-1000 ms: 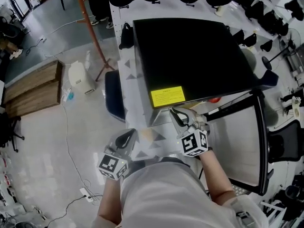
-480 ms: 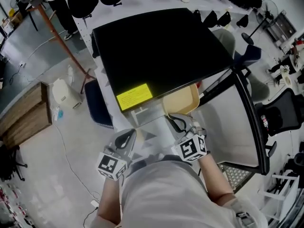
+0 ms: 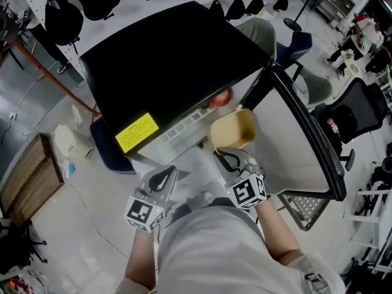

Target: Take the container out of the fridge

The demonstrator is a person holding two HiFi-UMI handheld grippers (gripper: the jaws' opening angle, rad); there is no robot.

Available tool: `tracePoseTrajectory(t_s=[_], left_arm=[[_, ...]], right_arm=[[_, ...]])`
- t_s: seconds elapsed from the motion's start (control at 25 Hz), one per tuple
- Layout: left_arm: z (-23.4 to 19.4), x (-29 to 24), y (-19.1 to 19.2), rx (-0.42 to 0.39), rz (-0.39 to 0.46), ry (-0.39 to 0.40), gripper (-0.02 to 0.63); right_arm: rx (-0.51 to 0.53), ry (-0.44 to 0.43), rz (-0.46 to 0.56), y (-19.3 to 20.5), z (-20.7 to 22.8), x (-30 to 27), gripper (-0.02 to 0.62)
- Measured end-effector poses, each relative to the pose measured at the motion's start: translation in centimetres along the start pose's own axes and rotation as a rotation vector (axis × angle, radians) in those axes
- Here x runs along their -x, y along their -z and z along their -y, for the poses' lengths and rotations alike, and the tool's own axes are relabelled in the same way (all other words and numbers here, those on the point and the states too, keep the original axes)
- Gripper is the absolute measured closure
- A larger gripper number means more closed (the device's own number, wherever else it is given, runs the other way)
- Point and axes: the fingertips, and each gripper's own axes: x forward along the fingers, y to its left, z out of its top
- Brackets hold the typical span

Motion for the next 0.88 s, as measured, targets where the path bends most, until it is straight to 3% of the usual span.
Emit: tracePoseTrajectory(t_s=[0.44, 0.88], left_arm=[[1.9, -2.6, 0.1, -0.019, -0.019, 0.095, 0.598], [2.0, -2.7, -0.1, -0.024, -0.027, 0.089, 0.598]], right_arm=[[-0.098, 0.05, -0.023, 1.8, 0.1, 2.7, 0.566], [-0.169, 0.025, 0.037, 1.3, -0.5, 2.9, 0.566]])
